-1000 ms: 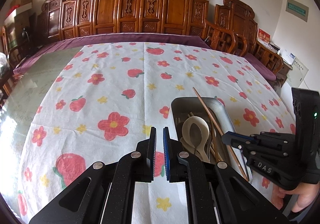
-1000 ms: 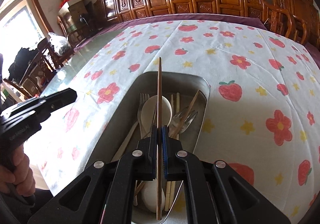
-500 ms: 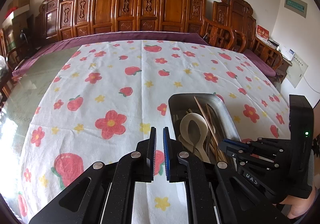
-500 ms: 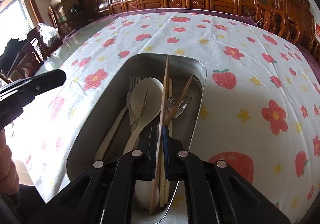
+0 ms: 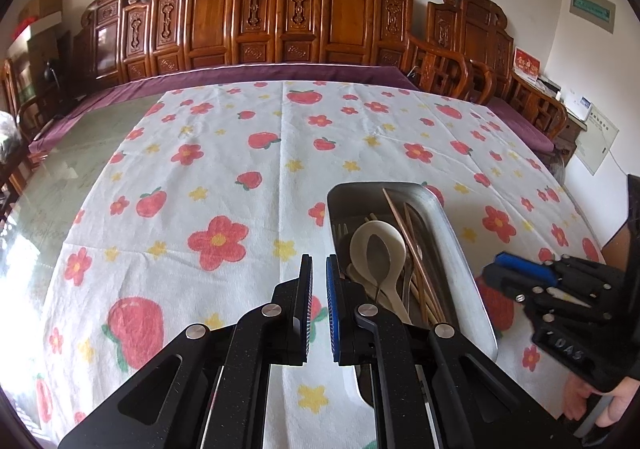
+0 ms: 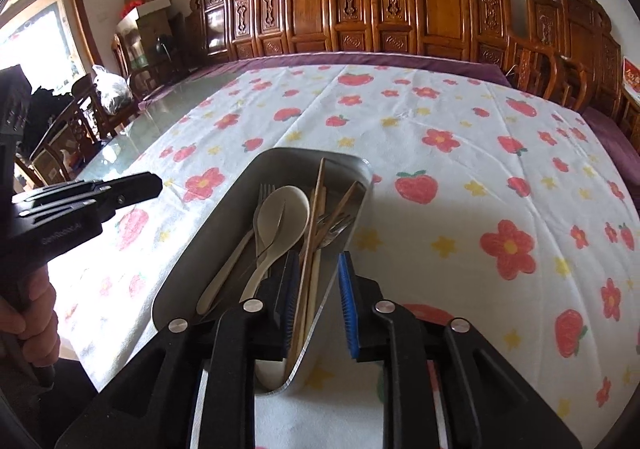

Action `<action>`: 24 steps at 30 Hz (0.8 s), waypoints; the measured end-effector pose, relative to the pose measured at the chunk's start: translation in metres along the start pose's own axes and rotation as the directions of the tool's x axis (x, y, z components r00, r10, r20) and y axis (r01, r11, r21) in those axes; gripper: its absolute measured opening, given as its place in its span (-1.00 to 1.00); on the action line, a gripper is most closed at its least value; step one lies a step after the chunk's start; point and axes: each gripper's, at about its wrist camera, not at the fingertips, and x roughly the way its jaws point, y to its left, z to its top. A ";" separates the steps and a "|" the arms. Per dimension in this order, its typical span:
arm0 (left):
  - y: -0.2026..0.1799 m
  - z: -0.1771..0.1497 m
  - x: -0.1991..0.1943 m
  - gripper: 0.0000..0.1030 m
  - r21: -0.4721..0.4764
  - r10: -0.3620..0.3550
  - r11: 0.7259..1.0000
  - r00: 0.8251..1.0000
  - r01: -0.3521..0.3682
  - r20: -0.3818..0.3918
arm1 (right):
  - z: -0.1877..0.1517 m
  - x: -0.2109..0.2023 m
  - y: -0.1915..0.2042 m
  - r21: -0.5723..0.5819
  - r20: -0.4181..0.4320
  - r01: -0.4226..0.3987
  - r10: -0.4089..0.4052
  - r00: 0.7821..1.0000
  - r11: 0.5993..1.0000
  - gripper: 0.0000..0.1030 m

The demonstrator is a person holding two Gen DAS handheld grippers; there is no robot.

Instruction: Organize utensils

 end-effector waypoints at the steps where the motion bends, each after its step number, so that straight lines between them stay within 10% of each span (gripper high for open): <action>1: -0.003 -0.002 -0.003 -0.75 0.000 0.003 1.000 1.000 -0.003 0.002 | -0.001 -0.010 -0.002 -0.003 0.010 0.004 -0.004 1.000 1.000 -0.54; 10: -0.032 -0.025 -0.034 0.03 0.008 0.009 1.000 1.000 -0.009 0.008 | -0.021 -0.080 -0.019 0.007 0.063 0.027 -0.028 0.998 1.000 -0.34; 16: -0.053 -0.033 -0.066 0.68 0.021 0.012 1.000 1.000 -0.012 0.025 | -0.032 -0.131 -0.031 0.042 0.125 0.088 -0.093 0.988 0.995 0.35; 24: -0.089 -0.022 -0.139 0.85 0.055 -0.001 0.998 0.988 -0.007 0.156 | -0.036 -0.218 -0.035 0.081 0.289 0.153 -0.170 0.942 0.985 0.95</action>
